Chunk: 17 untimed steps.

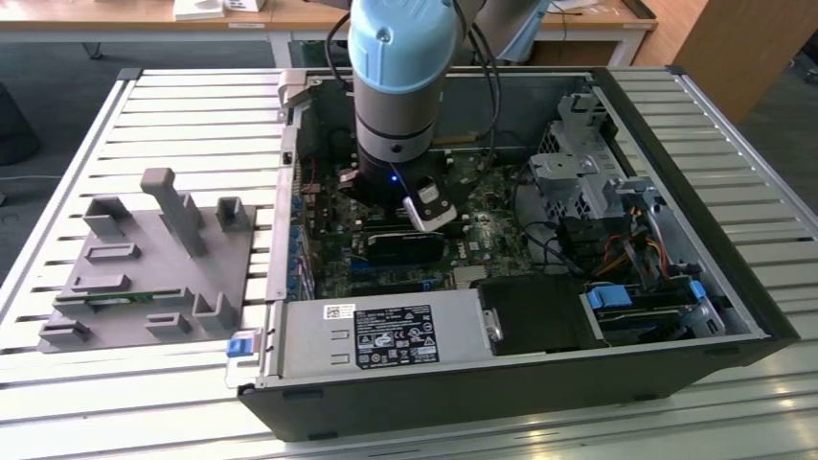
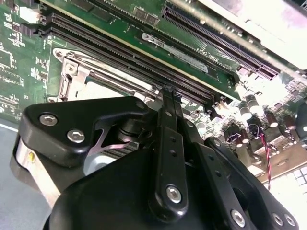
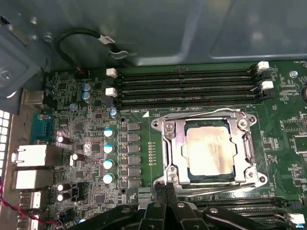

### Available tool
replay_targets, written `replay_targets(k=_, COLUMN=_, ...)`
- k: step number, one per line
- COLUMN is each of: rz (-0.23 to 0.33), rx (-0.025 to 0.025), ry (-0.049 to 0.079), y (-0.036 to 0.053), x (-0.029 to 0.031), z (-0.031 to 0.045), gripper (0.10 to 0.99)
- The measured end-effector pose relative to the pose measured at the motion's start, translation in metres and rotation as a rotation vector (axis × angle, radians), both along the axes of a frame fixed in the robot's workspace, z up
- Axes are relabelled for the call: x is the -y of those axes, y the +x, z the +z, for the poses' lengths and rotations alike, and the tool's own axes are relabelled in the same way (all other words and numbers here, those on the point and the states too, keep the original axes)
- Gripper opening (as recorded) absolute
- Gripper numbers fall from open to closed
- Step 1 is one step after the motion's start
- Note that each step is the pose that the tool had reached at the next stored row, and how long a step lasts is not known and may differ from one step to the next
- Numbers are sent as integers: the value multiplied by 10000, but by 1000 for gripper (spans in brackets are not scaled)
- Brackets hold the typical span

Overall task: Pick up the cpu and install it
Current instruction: 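Install the second cpu locking lever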

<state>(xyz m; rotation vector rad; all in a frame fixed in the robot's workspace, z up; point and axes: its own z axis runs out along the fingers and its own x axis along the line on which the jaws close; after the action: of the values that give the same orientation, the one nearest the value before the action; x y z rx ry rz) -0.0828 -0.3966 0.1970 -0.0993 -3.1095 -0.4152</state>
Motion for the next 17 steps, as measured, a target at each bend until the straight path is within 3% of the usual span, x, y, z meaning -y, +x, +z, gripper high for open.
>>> replay_targets(k=17, rz=-1, rx=2, ry=155, y=-43, x=-65, z=-58, gripper=122)
